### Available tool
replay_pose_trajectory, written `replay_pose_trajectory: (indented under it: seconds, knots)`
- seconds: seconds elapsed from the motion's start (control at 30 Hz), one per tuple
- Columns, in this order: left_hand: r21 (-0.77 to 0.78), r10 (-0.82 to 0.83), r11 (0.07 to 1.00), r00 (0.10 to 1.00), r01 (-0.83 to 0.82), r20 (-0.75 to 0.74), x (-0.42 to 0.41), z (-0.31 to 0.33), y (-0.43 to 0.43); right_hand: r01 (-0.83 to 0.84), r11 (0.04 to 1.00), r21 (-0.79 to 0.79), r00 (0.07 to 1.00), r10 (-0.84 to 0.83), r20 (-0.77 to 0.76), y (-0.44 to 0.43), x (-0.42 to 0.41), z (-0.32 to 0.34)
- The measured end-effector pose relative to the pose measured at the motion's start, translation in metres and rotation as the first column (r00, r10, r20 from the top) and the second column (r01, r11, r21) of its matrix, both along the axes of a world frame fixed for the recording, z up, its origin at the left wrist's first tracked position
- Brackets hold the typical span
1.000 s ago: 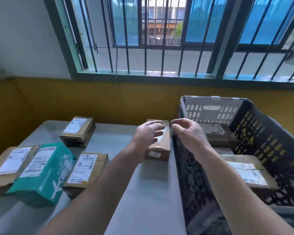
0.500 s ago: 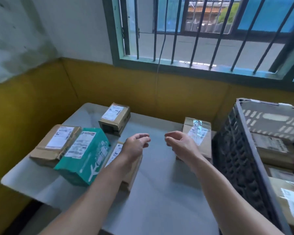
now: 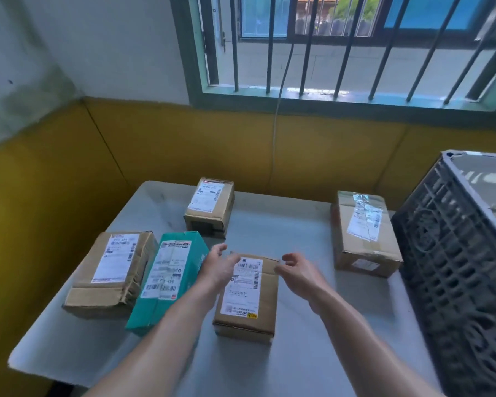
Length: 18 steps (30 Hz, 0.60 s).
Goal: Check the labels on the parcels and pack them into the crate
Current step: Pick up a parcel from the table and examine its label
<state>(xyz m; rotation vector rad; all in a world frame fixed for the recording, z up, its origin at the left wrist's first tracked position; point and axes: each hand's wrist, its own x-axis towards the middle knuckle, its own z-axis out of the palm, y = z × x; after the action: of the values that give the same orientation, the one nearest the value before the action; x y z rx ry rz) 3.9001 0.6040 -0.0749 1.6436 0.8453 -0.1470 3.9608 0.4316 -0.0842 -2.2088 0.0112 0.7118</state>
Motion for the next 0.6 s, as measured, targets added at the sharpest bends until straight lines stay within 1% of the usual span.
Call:
replay_pose_trajectory:
  seconds: [0.13,0.17,0.23,0.33,0.43,0.6]
  knots:
    - [-0.028,-0.166,0.986,0.976,0.164,-0.143,-0.004,-0.016,0.017,0.075,0.997,-0.033,0.991,-0.078,-0.108,0.02,-0.016,-0.012]
    - [-0.056,-0.185,0.982,0.969,0.178,-0.164,-0.005,-0.02,0.017,0.097,0.995,-0.001,0.986,-0.097,-0.137,0.022,-0.02,-0.013]
    - [-0.135,-0.21,0.973,0.966,0.19,-0.151,-0.007,-0.027,0.02,0.161,0.984,0.073,0.975,-0.148,-0.163,0.029,-0.029,-0.016]
    - [-0.176,-0.198,0.967,0.977,0.183,-0.074,-0.005,-0.026,0.022,0.245,0.958,0.147,0.964,-0.225,-0.143,0.03,-0.033,-0.013]
    - [-0.187,-0.187,0.963,0.981,0.192,0.045,0.003,-0.018,0.016,0.314,0.928,0.2,0.949,-0.301,-0.095,0.022,-0.025,-0.003]
    - [-0.178,-0.181,0.957,0.95,0.231,0.255,0.016,0.004,0.002,0.367,0.872,0.324,0.92,-0.392,0.012,0.002,-0.001,0.021]
